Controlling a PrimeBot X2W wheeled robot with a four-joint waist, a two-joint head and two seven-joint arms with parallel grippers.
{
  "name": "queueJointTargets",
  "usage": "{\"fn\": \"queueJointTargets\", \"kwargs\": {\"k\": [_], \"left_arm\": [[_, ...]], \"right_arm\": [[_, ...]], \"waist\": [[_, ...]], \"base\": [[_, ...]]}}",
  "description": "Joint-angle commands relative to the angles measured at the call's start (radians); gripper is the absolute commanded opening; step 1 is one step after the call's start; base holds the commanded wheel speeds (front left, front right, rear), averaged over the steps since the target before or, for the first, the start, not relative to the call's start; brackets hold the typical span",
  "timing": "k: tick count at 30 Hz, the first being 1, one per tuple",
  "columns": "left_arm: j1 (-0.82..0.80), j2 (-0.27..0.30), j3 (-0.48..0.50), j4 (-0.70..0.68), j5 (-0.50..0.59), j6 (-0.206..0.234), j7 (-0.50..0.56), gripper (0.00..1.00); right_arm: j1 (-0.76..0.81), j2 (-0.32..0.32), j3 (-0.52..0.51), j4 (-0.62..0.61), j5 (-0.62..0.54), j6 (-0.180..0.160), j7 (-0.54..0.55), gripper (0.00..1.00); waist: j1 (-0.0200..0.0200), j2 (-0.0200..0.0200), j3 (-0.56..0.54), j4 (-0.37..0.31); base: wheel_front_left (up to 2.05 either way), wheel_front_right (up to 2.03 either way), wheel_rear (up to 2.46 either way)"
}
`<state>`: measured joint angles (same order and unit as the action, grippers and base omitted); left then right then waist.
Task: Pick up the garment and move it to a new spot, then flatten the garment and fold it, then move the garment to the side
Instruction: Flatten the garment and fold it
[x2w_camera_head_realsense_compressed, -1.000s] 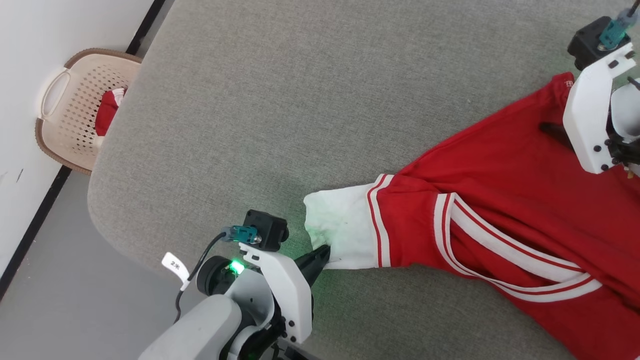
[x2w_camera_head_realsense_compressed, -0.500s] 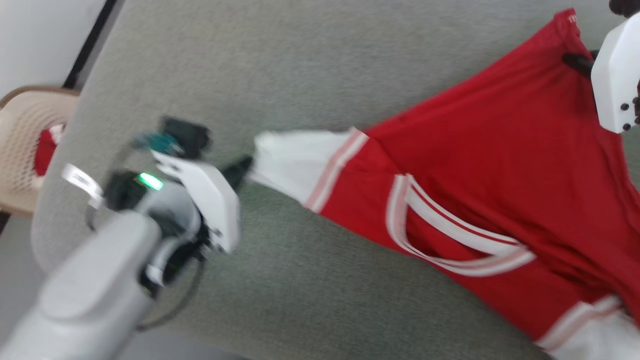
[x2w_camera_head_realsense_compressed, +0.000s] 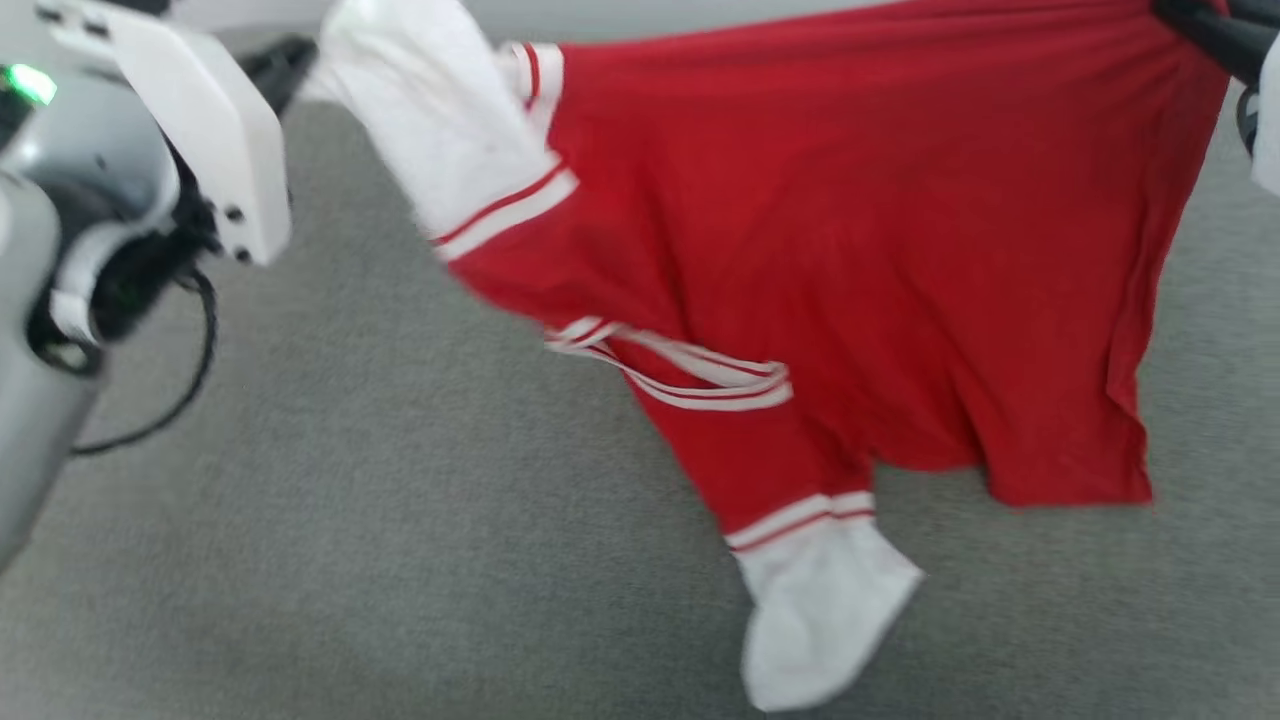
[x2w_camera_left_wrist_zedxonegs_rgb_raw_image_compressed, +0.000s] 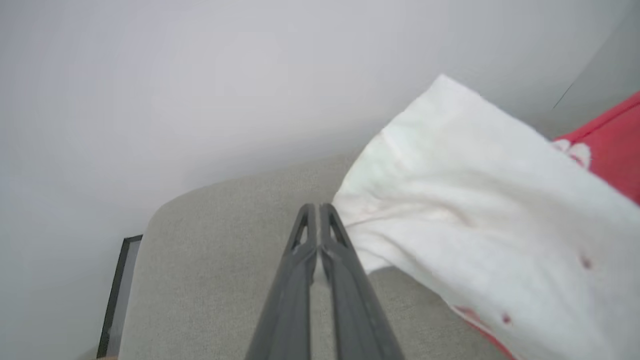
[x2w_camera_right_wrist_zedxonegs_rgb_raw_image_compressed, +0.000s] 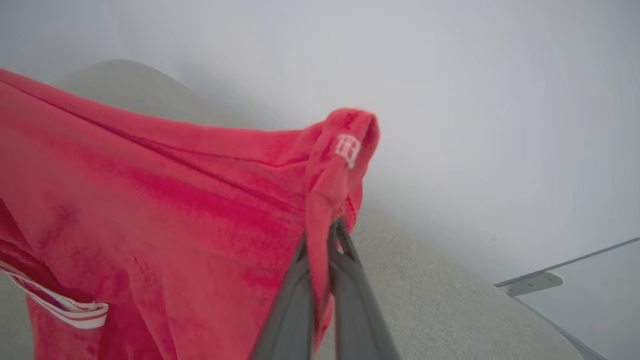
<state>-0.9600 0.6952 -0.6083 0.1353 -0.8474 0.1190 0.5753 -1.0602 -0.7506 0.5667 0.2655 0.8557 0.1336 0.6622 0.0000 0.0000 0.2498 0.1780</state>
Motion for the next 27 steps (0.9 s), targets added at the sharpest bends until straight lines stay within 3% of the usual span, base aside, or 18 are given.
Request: {"fn": "queueJointTargets", "kwargs": {"k": [1,9,14,22,27], "left_arm": [[-0.041,0.017,0.01,0.022,0.018,-0.007,0.016,0.0],[-0.164,-0.026,-0.001,0.106,0.02,-0.049,0.046,0.0],[-0.264,-0.078,-0.015,0.202,0.061,-0.066,-0.002,0.0],[-0.533,-0.193,-0.008,0.443,0.235,-0.053,-0.332,0.0],[-0.699,-0.241,0.015,0.577,0.323,-0.019,-0.616,0.0]], "right_arm": [[0.014,-0.008,-0.026,-0.016,0.0,-0.005,0.012,0.0],[0.03,0.025,-0.106,-0.081,-0.008,-0.005,0.064,0.0],[-0.002,0.056,-0.156,-0.061,-0.096,-0.005,0.057,0.0],[-0.167,0.198,-0.2,0.163,-0.345,-0.005,-0.176,0.0],[-0.297,0.284,-0.257,0.319,-0.517,-0.005,-0.439,0.0]], "waist": [[0.0,0.0,-0.044,-0.046],[0.0,0.0,-0.071,-0.082],[0.0,0.0,-0.038,-0.094],[0.0,0.0,0.082,-0.116],[0.0,0.0,0.132,-0.121]], "base": [[0.0,0.0,0.0],[0.0,0.0,0.0],[0.0,0.0,0.0],[0.0,0.0,0.0],[0.0,0.0,0.0]]}}
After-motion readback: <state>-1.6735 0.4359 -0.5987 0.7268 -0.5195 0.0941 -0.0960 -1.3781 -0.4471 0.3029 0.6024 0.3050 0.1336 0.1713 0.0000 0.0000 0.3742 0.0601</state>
